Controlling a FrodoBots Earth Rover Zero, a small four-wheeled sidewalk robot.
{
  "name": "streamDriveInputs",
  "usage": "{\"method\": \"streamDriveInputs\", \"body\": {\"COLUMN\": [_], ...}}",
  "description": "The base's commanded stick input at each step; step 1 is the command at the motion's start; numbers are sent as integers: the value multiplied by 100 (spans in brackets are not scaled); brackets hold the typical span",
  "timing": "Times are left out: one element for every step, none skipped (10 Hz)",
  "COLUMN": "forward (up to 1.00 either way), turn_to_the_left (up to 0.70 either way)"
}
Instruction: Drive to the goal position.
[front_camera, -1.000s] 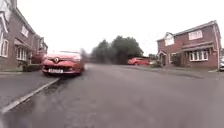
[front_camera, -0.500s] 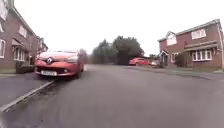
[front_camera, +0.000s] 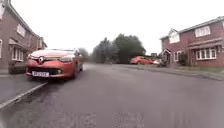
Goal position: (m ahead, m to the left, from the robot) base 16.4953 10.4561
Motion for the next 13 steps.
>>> {"method": "streamDriveInputs", "body": {"forward": [100,100,100,100,100,100,100,100,100,100,100,100,100], "turn_to_the_left": [0,0,0,0,0,0,0,0,0,0,0,0,0]}}
